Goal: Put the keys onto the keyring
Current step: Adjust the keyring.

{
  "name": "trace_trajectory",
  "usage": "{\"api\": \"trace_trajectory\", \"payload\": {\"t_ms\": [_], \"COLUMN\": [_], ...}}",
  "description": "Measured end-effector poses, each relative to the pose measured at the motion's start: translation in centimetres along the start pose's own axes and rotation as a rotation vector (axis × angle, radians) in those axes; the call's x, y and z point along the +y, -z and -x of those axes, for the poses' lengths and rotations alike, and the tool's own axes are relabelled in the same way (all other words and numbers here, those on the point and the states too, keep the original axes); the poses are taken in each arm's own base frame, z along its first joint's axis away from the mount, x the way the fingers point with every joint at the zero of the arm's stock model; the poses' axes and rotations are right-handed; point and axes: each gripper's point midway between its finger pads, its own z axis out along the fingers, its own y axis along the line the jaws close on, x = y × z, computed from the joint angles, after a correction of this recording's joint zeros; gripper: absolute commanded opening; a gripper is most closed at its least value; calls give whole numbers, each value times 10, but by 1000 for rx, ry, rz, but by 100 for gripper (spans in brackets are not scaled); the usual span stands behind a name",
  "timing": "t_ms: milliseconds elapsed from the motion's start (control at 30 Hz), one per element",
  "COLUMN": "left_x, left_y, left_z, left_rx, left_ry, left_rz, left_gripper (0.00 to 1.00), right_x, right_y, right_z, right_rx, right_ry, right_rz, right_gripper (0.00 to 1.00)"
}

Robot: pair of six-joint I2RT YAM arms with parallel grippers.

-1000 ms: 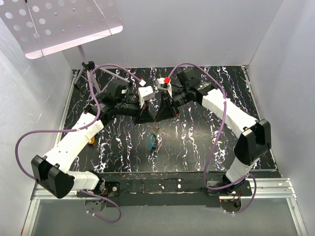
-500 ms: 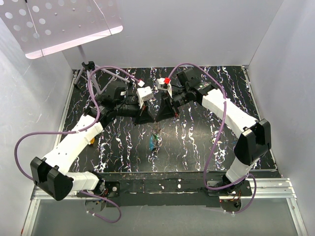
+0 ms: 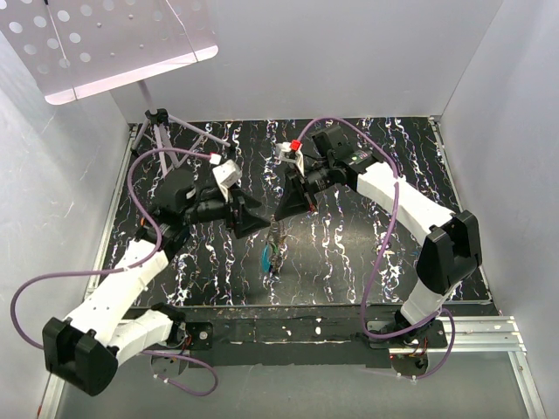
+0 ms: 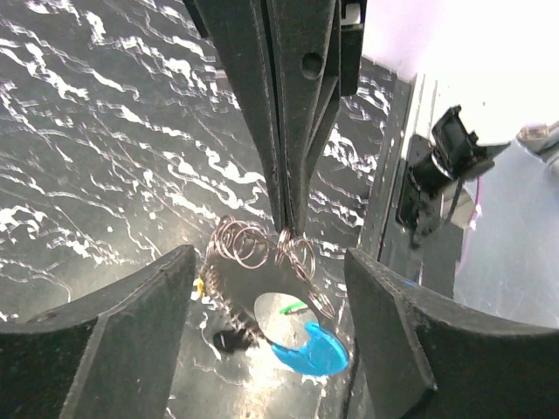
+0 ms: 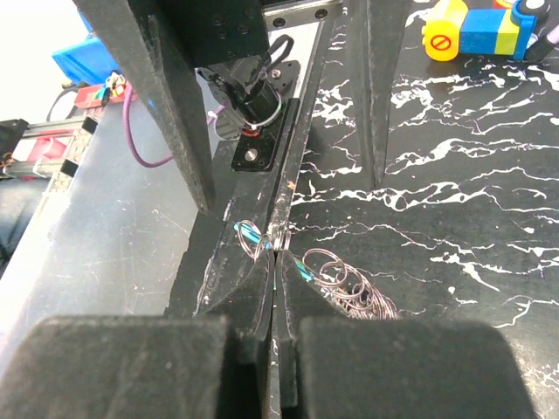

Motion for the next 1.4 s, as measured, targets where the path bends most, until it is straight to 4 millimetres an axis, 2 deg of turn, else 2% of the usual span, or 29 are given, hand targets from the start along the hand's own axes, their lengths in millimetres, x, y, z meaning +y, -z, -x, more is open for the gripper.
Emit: {"api": "trace_trajectory", "payload": {"t_ms": [233,433,533,633,933,1167,1400], "left_x": [-5,-10,-12,-14,-14,-23,-28], "left_y": [19,20,20,21,10,6,2], "left_z": [3,-4,3,13,15,16,11], "left_rx": [-238,-347,-388,-425,-443,-445,-427], "left_ry": [-61,-83,-84,-98,-54,-52,-45], "left_rz": [21,-5,-22,-42,-120,-162,-183], "left_gripper": [72,69,65,54,50,46,39], "right_x": [11,27,30,32,33,33,33], "right_y": [4,8,8,8,8,8,8], "right_z": [11,16,15,14,14,14,14], "right_rx": [-44,-70,-76,-76,-78,-79,-79], "right_ry": [30,84,94,91,94,93,93], "right_rz": [57,113,130,136,142,142,142], "right_gripper": [1,1,1,1,1,1,1]}}
